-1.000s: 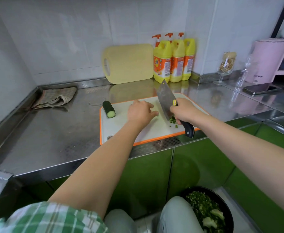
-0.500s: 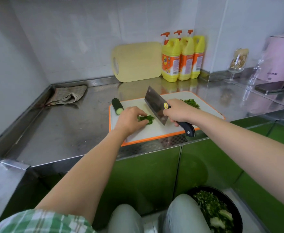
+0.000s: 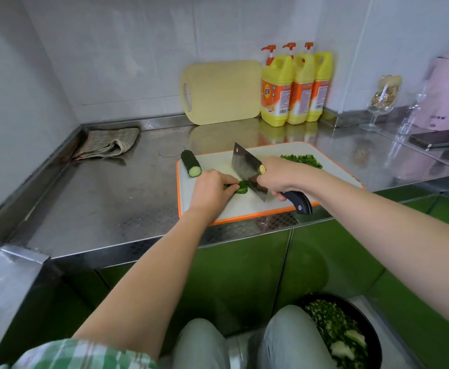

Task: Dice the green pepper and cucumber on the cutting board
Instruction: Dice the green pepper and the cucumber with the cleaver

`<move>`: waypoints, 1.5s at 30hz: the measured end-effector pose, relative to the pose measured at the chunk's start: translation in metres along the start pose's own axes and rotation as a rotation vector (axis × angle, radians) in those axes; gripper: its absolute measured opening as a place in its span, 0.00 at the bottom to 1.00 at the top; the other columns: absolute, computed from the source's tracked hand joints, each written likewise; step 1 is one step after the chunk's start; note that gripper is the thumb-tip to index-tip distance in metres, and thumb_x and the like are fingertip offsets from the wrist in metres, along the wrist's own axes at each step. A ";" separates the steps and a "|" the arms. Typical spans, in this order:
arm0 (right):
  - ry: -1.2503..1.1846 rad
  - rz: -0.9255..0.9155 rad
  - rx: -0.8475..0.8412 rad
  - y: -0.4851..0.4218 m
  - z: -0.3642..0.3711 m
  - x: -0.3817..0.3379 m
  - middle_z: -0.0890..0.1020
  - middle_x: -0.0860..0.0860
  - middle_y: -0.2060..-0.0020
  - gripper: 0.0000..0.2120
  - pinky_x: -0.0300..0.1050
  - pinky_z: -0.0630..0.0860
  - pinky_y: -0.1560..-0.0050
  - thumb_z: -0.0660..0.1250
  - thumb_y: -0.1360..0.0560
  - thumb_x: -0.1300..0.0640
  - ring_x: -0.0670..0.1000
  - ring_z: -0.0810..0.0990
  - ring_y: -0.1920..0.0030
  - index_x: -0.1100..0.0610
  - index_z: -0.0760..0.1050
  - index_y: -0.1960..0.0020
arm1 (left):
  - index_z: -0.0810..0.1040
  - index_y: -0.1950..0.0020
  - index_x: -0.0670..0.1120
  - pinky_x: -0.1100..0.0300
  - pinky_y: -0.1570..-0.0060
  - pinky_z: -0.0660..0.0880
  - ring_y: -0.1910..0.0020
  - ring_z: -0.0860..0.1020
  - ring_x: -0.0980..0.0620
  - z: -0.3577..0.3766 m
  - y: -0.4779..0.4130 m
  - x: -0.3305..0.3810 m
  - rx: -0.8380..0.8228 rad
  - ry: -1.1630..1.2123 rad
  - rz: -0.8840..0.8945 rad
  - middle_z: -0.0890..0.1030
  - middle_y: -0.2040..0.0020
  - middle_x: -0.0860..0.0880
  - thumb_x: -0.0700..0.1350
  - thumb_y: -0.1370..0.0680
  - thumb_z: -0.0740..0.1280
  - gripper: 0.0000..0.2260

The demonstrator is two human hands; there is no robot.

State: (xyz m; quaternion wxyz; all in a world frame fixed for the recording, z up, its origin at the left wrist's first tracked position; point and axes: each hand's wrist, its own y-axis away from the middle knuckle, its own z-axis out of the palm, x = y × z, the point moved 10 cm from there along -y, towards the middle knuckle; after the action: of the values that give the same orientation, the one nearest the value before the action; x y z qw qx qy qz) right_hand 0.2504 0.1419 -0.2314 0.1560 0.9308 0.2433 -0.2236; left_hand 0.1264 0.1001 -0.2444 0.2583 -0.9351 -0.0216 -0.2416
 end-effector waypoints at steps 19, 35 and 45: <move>0.032 -0.022 0.019 -0.001 0.000 -0.005 0.73 0.60 0.71 0.07 0.38 0.67 0.76 0.55 0.24 0.65 0.53 0.70 0.80 0.61 0.65 0.60 | 0.86 0.54 0.43 0.52 0.55 0.78 0.57 0.82 0.45 -0.005 0.003 0.002 0.035 0.022 0.023 0.86 0.56 0.46 0.42 0.26 0.72 0.04; -0.008 -0.045 0.157 -0.007 -0.004 0.000 0.72 0.57 0.68 0.06 0.39 0.68 0.74 0.54 0.22 0.63 0.56 0.75 0.75 0.59 0.65 0.58 | 0.85 0.48 0.43 0.57 0.48 0.77 0.50 0.82 0.48 -0.005 0.004 0.003 0.006 0.008 0.016 0.85 0.50 0.47 0.43 0.24 0.71 0.07; 0.047 0.003 0.024 0.000 0.006 -0.007 0.73 0.61 0.72 0.08 0.37 0.68 0.74 0.54 0.25 0.66 0.55 0.72 0.78 0.62 0.66 0.63 | 0.86 0.50 0.44 0.55 0.51 0.77 0.53 0.82 0.47 -0.005 0.004 0.003 0.014 0.008 0.009 0.86 0.53 0.47 0.42 0.24 0.71 0.06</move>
State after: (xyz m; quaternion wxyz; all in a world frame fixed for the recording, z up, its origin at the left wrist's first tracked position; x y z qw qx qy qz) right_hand 0.2430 0.1369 -0.2331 0.1393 0.9380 0.2430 -0.2043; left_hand 0.1275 0.0939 -0.2408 0.2661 -0.9324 -0.0181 -0.2439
